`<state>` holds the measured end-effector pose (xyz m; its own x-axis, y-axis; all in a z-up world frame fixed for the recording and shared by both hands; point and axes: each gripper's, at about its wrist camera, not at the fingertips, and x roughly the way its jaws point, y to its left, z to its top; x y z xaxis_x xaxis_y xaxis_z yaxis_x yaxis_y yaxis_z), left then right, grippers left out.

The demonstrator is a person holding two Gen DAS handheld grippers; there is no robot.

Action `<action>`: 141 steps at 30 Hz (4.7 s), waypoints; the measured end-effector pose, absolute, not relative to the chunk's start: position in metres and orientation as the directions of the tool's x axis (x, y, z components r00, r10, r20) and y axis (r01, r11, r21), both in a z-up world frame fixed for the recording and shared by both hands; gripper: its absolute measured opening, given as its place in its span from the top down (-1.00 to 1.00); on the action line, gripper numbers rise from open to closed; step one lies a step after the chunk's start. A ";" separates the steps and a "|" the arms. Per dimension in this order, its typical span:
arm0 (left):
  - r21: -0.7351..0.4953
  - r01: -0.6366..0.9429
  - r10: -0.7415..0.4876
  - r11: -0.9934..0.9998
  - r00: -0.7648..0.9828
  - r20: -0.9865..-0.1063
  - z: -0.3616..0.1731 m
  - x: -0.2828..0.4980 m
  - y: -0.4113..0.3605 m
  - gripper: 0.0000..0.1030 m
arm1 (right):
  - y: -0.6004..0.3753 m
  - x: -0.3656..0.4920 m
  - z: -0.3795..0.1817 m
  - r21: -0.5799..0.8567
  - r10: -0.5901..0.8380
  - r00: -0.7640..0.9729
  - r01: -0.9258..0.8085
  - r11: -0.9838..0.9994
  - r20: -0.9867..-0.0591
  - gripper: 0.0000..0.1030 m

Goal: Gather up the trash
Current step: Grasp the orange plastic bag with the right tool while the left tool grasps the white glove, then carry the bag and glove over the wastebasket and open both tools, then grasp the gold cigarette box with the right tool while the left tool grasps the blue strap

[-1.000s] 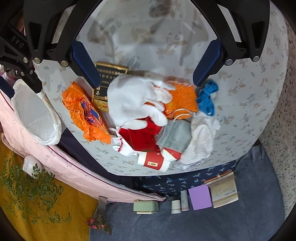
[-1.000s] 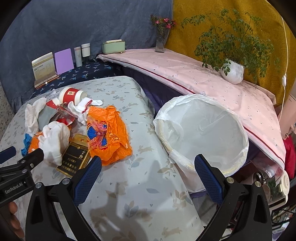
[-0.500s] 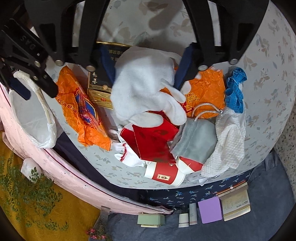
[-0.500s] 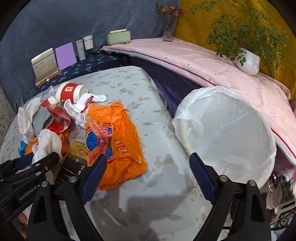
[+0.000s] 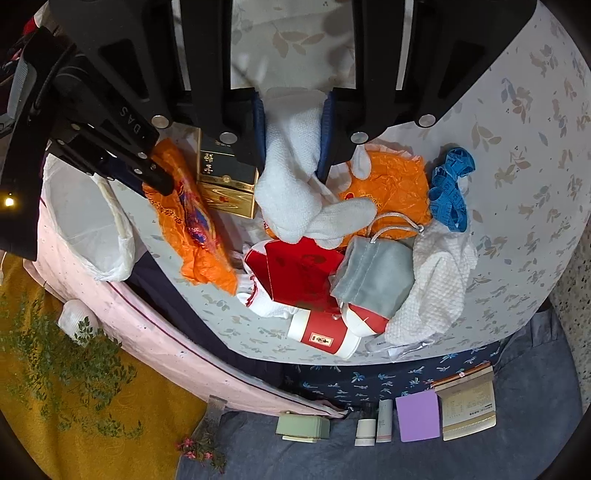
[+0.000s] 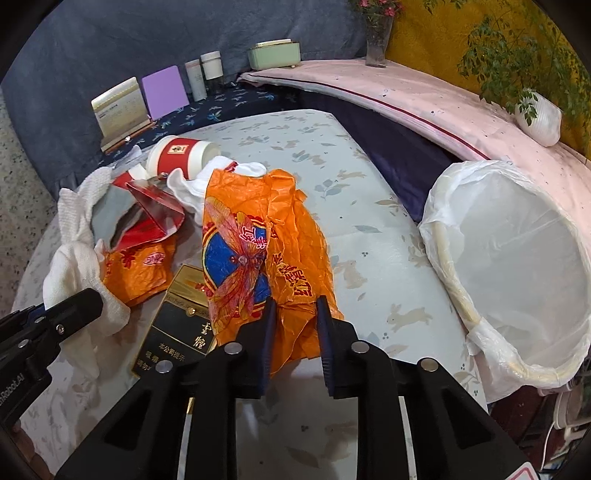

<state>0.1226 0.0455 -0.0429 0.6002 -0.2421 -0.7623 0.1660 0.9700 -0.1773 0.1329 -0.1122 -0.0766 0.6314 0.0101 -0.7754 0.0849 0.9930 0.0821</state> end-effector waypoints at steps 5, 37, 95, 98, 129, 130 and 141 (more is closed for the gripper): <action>-0.183 0.180 -0.256 0.966 0.618 -0.743 -0.029 0.109 0.042 0.56 | -0.116 0.121 -0.058 0.089 0.009 0.667 0.086 0.992 -0.745 0.66; -0.225 0.581 -0.559 0.782 0.493 -0.667 0.024 0.112 -0.179 0.55 | -0.308 0.045 -0.025 0.096 -0.268 0.697 0.435 0.895 -0.665 0.65; -0.117 0.049 -0.119 0.992 0.683 -0.721 -0.017 0.123 0.084 -0.57 | -0.116 0.068 -0.022 0.102 -0.059 0.732 0.174 0.979 -0.678 -0.60; -0.095 0.023 -0.085 0.995 0.681 -0.728 -0.025 0.124 0.100 -0.57 | -0.102 0.074 -0.032 0.116 -0.034 0.717 0.159 0.980 -0.696 -0.61; -0.205 0.038 -0.188 0.978 0.576 -0.795 -0.077 0.143 0.151 0.37 | -0.034 0.124 -0.090 0.108 0.007 0.613 0.129 0.986 -0.790 -0.62; -0.204 0.042 -0.191 0.978 0.572 -0.798 -0.078 0.143 0.149 0.40 | -0.034 0.125 -0.091 0.105 0.005 0.612 0.128 0.986 -0.791 -0.62; -0.202 0.055 -0.195 0.978 0.591 -0.782 -0.070 0.129 0.145 0.59 | -0.031 0.120 -0.091 0.070 -0.013 0.607 0.114 0.991 -0.795 -0.18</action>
<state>0.1289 0.1453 -0.0695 0.5915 -0.1947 -0.7824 0.0551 0.9779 -0.2017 0.1205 -0.0312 -0.0913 0.6069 -0.0130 -0.7946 0.1136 0.9910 0.0705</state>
